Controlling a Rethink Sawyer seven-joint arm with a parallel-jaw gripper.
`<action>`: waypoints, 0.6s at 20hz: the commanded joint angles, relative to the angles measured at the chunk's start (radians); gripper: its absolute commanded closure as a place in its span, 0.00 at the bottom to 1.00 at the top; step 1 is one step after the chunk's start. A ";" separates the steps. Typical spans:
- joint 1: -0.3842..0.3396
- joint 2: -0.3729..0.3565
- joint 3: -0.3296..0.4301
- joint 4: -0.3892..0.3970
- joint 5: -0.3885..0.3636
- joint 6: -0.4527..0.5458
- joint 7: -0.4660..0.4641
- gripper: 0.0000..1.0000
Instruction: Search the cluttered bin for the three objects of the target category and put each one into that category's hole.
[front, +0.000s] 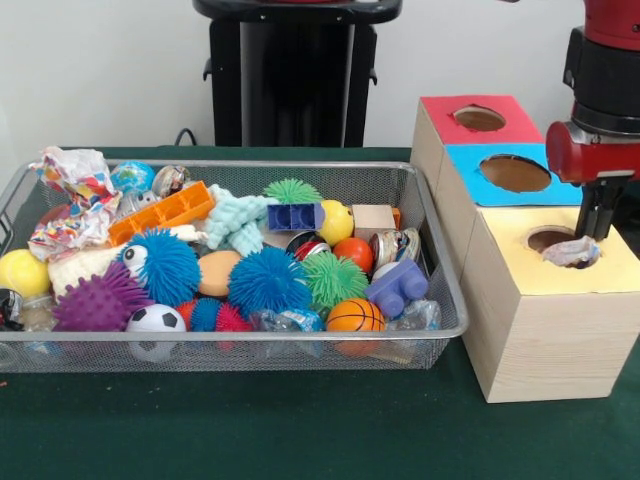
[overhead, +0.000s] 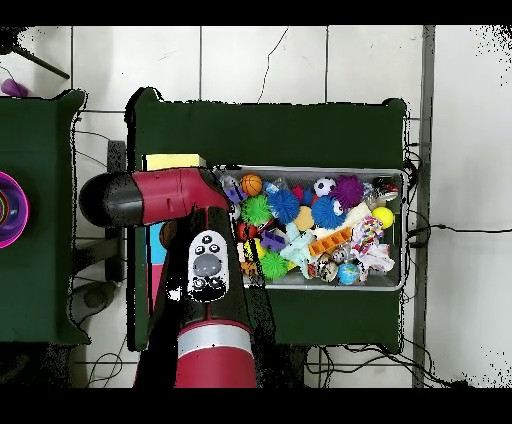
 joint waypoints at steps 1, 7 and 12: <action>-0.079 0.131 0.034 -0.101 -0.023 0.012 0.050 1.00; -0.126 0.125 0.067 -0.139 -0.038 0.107 -0.027 1.00; -0.158 0.128 0.089 -0.130 -0.057 0.130 -0.063 1.00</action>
